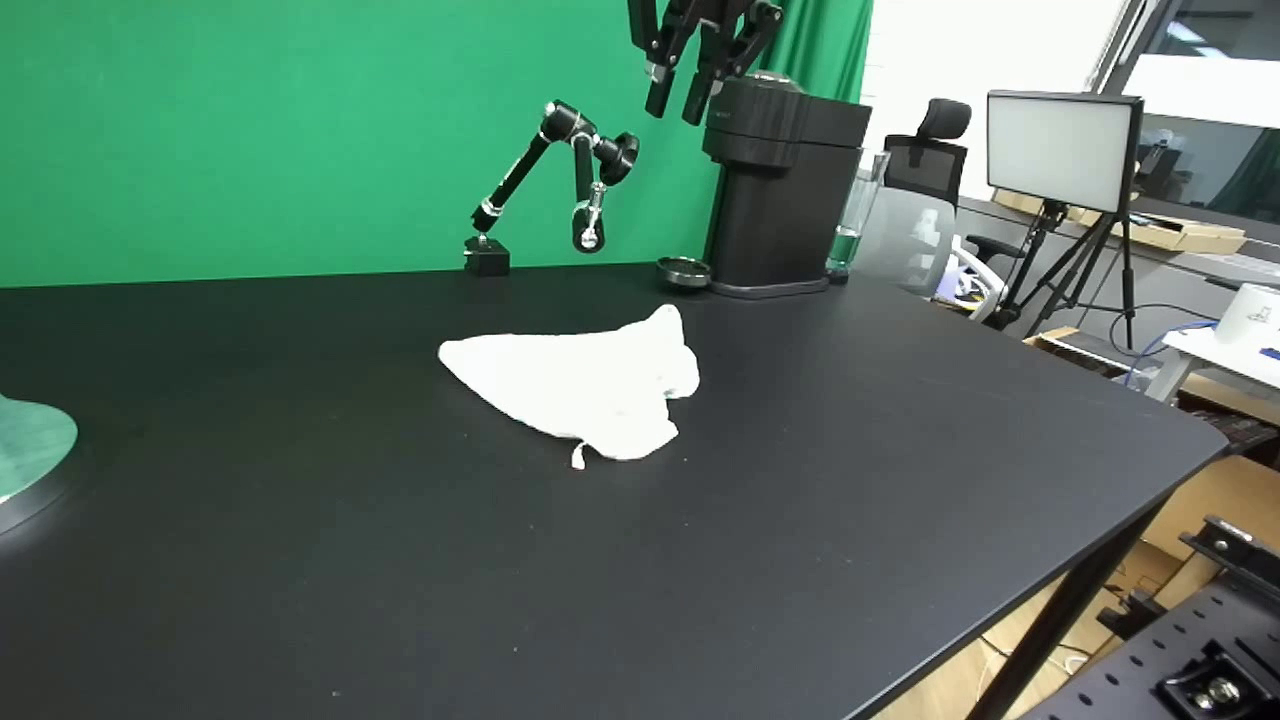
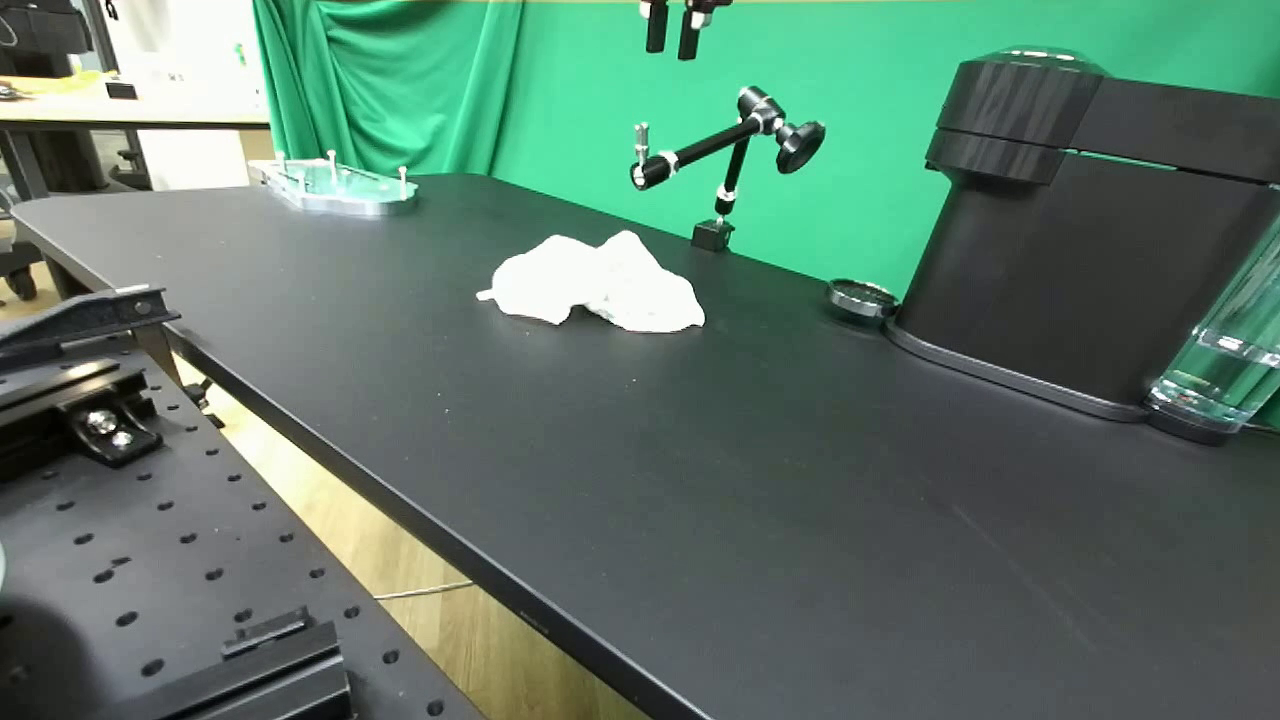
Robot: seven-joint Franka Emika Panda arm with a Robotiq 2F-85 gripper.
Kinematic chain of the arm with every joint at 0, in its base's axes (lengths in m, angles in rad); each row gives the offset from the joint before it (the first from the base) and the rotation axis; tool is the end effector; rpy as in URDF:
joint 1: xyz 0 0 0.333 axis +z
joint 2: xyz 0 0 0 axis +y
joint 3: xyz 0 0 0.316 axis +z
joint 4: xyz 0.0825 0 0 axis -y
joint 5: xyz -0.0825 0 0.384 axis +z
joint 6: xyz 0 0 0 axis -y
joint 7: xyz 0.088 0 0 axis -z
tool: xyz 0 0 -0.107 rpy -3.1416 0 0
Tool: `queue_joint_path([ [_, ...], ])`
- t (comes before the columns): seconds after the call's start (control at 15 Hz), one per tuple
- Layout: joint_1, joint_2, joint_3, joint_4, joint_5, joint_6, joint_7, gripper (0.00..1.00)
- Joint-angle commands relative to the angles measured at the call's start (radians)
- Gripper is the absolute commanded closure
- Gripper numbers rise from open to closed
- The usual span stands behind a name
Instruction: Hang the cloth on the stand
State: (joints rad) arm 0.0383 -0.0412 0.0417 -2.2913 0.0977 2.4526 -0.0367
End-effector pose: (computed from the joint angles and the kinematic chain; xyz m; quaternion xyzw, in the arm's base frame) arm 0.5260 0.0423 0.3879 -0.9940 -0.0237 -0.1002 0.0360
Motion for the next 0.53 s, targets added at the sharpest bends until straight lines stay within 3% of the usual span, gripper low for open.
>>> queue_joint_path([
  [0.0,-0.001,0.002,-0.002,0.02,-0.002,-0.031,0.039,0.31],
  [0.27,0.007,-0.014,0.006,-0.006,-0.013,-0.053,0.032,0.04],
  [0.47,0.017,-0.014,0.018,-0.055,-0.049,-0.027,0.052,0.0],
])
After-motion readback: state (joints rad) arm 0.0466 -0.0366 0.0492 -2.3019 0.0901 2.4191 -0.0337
